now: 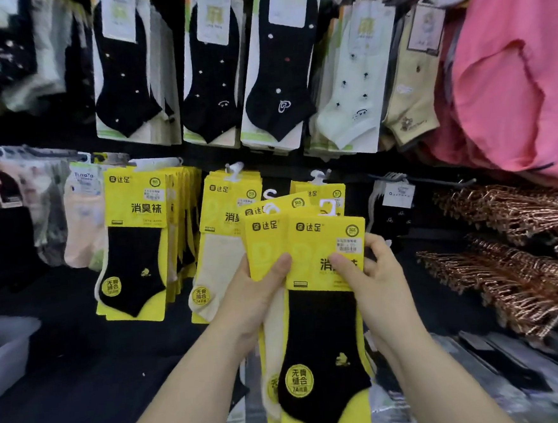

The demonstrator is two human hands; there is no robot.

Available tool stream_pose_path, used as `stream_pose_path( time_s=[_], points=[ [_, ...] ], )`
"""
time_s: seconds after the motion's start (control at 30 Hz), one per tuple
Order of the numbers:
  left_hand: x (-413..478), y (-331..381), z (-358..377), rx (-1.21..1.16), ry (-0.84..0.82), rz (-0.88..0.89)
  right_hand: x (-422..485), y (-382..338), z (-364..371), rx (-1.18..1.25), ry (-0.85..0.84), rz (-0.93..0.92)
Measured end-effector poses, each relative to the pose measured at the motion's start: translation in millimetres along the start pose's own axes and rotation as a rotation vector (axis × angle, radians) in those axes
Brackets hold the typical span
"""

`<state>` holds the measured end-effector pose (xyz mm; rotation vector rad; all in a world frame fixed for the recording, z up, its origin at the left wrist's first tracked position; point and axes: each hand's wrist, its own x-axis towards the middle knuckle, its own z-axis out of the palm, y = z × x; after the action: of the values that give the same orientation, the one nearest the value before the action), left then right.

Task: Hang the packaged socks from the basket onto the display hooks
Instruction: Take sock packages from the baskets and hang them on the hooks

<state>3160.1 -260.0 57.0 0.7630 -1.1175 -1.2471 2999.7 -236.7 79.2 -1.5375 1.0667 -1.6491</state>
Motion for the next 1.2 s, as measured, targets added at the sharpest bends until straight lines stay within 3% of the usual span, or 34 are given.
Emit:
stream_pose_path(
  time_s=[0.23,0.6,0.77,0.83,0.97,1.2],
  points=[
    [7.4,-2.1,-34.7,-0.046,0.218,0.058,62.5,-0.5,-5.5,-0.053,0.123,0.029],
    [6.0,-2.5,-53.3,0.02,0.222,0.065,121.9,10.3,20.7,-0.194,0.169,0.119],
    [8.5,-2.6,-48.7,0.037,0.215,0.065,98.4,19.6,12.9,-0.47,0.286,0.144],
    [8.9,-2.3,-42.7,0.058,0.208,0.072,72.2,22.1,15.3,-0.407,0.218,0.109],
    [5.3,-1.5,-27.8,0.078,0.195,0.096,8.0,32.5,37.1,-0.286,-0.182,0.208],
    [0.5,4.1,-22.8,0.124,0.237,0.117,-10.1,41.2,46.8,-0.3,-0.071,0.129]
  ],
)
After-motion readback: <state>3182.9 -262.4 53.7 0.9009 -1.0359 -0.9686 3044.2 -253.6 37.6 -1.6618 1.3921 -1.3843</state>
